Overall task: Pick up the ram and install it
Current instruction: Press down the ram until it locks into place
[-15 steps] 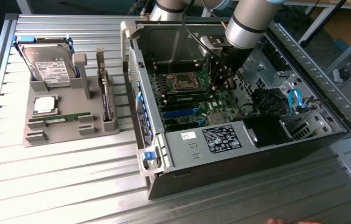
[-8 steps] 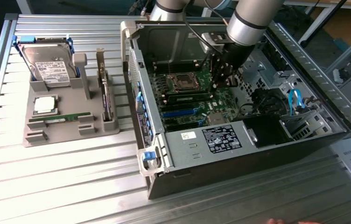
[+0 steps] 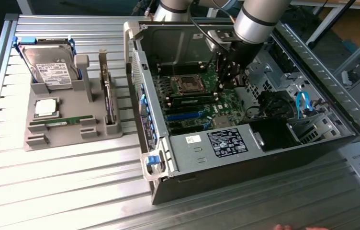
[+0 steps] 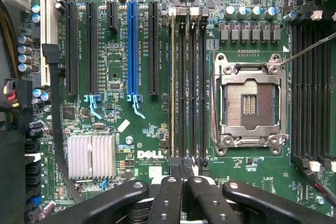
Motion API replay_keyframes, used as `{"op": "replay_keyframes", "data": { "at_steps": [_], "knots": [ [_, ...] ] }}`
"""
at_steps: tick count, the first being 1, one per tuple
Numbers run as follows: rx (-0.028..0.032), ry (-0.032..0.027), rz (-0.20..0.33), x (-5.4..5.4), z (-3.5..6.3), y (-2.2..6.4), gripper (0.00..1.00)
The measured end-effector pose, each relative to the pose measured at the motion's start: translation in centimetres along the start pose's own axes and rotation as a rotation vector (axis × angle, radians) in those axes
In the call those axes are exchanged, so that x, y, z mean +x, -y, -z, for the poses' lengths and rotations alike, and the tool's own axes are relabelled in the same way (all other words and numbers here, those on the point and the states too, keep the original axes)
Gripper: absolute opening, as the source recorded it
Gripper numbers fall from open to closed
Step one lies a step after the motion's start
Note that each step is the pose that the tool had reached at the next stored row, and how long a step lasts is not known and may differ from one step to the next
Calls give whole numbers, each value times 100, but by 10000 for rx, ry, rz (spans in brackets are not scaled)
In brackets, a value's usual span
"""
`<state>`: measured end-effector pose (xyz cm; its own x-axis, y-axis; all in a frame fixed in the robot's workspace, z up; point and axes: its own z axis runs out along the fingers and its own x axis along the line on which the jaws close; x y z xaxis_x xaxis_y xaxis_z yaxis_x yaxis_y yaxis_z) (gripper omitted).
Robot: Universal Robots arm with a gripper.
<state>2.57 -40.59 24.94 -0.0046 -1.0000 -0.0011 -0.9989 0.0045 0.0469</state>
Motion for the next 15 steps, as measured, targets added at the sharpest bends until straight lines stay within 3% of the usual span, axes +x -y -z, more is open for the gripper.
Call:
{"op": "replay_keyframes", "data": {
  "at_steps": [2, 7, 15],
  "knots": [
    [0, 0, -1, 0, -1, -28, 10],
    [1, 0, -1, 1, -12, -247, 10],
    [29, -1, -1, 0, -24, -504, 10]
  ]
}}
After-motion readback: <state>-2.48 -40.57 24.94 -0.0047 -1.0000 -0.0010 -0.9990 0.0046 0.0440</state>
